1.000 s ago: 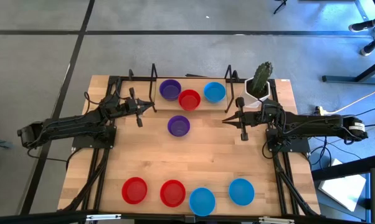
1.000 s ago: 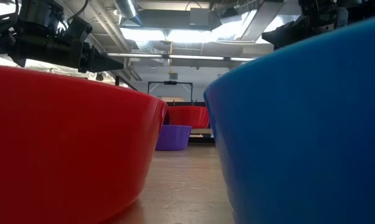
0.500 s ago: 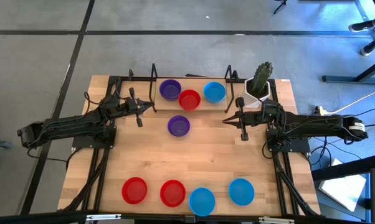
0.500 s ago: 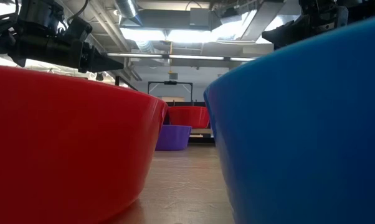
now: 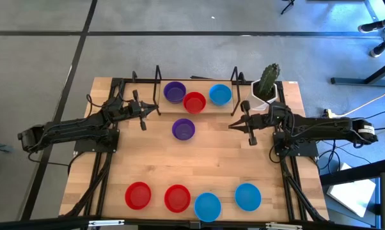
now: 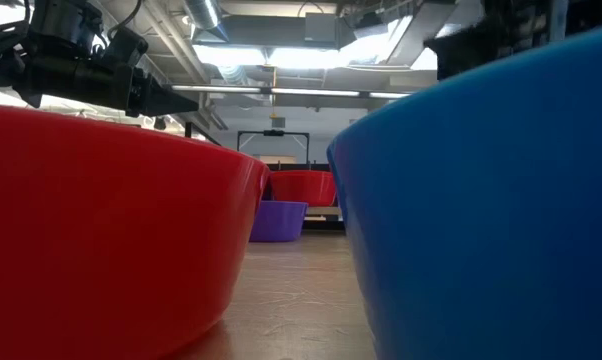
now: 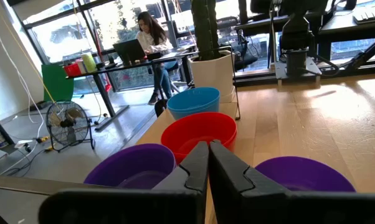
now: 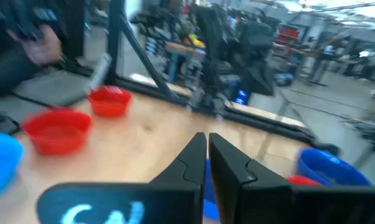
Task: Pick & Place Mini bowls
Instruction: Stack the blue bowl on top of the blue bowl on the shelf
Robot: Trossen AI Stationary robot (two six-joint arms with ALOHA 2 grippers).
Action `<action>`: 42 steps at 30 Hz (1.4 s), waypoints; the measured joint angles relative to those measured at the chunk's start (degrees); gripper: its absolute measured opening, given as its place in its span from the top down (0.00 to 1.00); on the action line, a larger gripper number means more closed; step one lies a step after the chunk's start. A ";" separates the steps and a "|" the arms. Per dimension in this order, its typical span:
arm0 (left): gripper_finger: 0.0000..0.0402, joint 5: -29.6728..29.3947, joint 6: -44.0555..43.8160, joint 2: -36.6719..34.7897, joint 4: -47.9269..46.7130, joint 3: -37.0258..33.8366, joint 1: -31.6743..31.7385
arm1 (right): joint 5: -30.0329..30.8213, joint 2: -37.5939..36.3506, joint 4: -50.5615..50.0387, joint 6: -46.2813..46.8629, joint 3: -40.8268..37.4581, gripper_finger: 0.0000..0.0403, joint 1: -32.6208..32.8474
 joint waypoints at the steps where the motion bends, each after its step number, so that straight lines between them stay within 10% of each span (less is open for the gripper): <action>1: 0.98 0.00 -0.01 0.00 0.00 0.00 0.02 | -0.05 0.00 -1.23 0.63 1.38 0.95 1.00; 16: 0.98 0.00 0.00 -0.02 -1.07 0.00 0.02 | 7.94 9.17 -57.22 3.96 30.76 0.94 20.80; 25: 0.97 0.02 -0.53 -0.02 -1.07 0.00 0.00 | 14.54 12.99 -70.94 17.72 32.00 0.75 30.54; 42: 0.97 0.02 -0.58 0.00 -1.07 0.00 0.00 | 8.55 30.67 -68.91 37.46 31.96 0.47 43.11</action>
